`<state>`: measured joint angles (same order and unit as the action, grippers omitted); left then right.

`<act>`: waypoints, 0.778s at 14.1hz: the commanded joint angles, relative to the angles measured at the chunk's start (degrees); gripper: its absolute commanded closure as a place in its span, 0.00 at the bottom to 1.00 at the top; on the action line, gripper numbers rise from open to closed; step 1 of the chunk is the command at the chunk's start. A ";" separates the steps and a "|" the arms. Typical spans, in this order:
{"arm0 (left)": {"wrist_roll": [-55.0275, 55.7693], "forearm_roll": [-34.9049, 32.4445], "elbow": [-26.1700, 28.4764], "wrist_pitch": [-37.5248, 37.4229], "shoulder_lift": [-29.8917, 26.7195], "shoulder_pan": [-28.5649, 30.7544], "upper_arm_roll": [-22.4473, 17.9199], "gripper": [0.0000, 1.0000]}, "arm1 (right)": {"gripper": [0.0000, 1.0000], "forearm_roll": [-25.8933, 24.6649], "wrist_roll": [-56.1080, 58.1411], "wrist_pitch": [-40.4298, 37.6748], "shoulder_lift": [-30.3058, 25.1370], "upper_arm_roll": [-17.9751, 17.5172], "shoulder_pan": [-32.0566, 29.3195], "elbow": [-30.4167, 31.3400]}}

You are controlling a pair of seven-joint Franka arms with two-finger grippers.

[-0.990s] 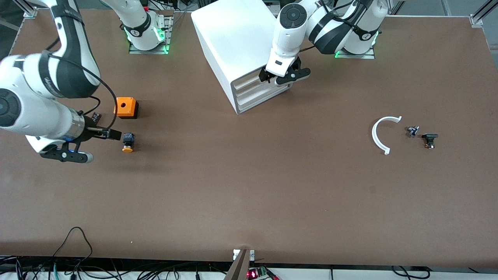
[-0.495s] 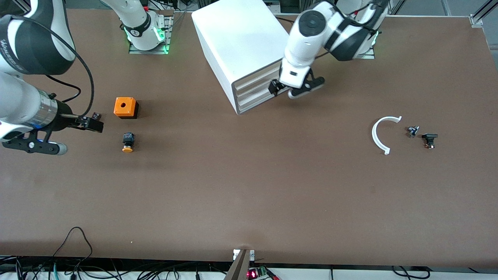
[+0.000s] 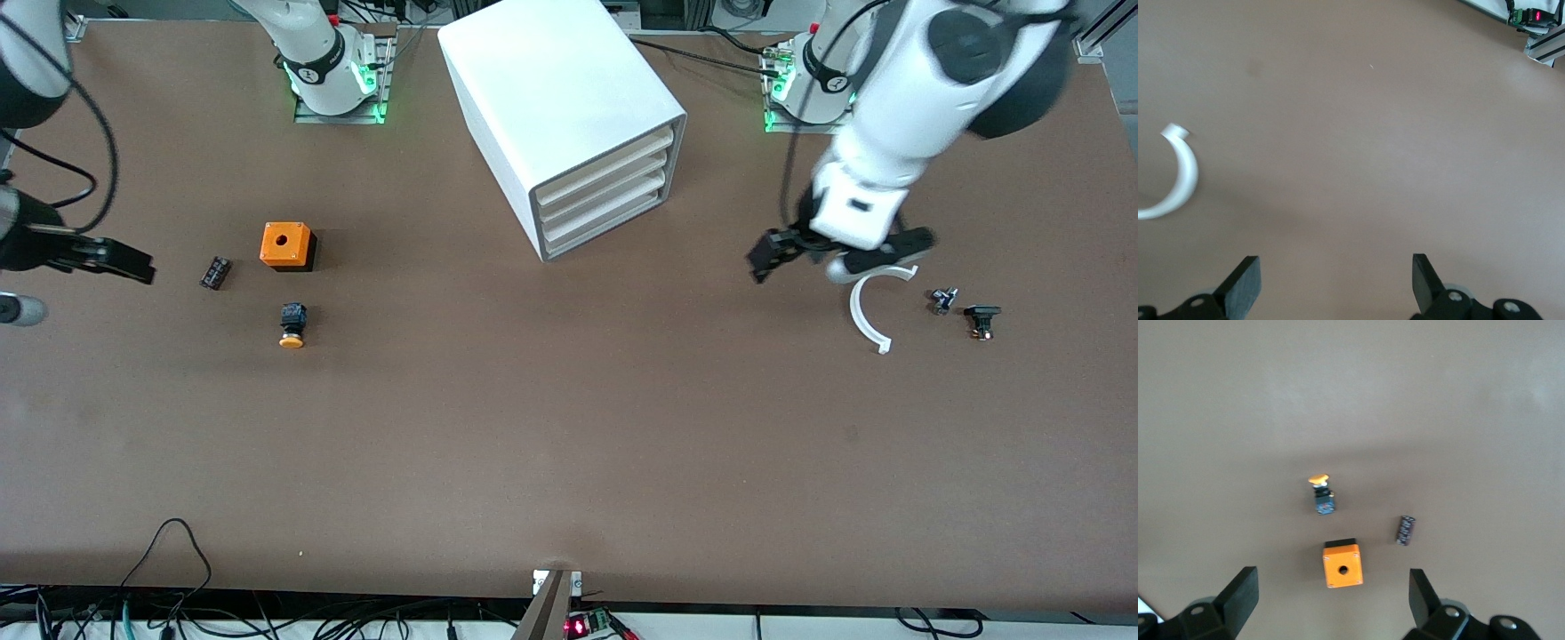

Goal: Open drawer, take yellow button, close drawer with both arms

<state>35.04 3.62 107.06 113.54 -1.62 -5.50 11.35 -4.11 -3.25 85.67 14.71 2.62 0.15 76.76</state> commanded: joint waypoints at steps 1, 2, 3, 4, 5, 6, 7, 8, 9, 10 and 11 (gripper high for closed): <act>-12.33 0.95 -7.80 -12.51 -2.07 0.92 -4.66 0.00 | 0.00 -0.46 2.29 0.55 -2.49 -0.08 -1.29 4.10; -16.63 0.86 -9.57 -15.77 -2.51 0.93 -6.33 0.00 | 0.00 -0.46 2.29 0.37 -2.49 -0.07 -1.46 4.10; -20.24 0.51 -10.89 -18.07 -2.60 0.84 -7.65 0.00 | 0.00 -0.46 2.37 0.20 -2.49 0.10 -1.55 4.19; -22.28 -0.10 -12.56 -20.01 -2.34 1.36 -8.53 0.00 | 0.00 -0.46 2.46 -0.15 -2.67 0.54 -1.47 4.54; -23.60 -0.28 -13.53 -21.33 -1.81 1.45 -8.28 0.00 | 0.00 -0.38 2.29 0.28 -3.45 0.63 -1.55 6.11; -24.31 -0.71 -13.98 -21.34 -0.94 1.45 -8.54 0.00 | 0.00 -0.29 2.29 1.59 -5.11 0.63 -1.47 8.56; -25.80 -1.42 -13.98 -21.34 -0.93 1.54 -8.63 0.00 | 0.00 -0.20 2.20 4.47 -7.83 0.63 -1.46 12.67; -28.42 -3.60 -13.98 -21.17 -0.75 1.54 -8.46 0.00 | 0.00 -0.03 2.20 7.72 -10.81 0.63 -1.46 17.24; -32.19 -5.88 -13.98 -20.99 -0.67 1.54 -8.37 0.00 | 0.00 0.06 2.20 9.93 -13.37 0.63 -1.46 20.94; -34.41 -5.99 -14.07 -20.99 -0.58 1.54 -8.54 0.00 | 0.00 0.33 2.20 10.47 -14.26 0.63 -1.46 22.11; -34.60 -5.99 -14.07 -20.99 -0.49 1.63 -8.54 0.00 | 0.00 0.50 2.20 10.30 -14.27 0.63 -1.46 22.12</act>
<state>3.97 -0.87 95.19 93.71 -3.18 -3.96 2.76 -4.09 -1.38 93.58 5.23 3.11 -1.41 92.88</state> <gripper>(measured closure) 0.000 0.000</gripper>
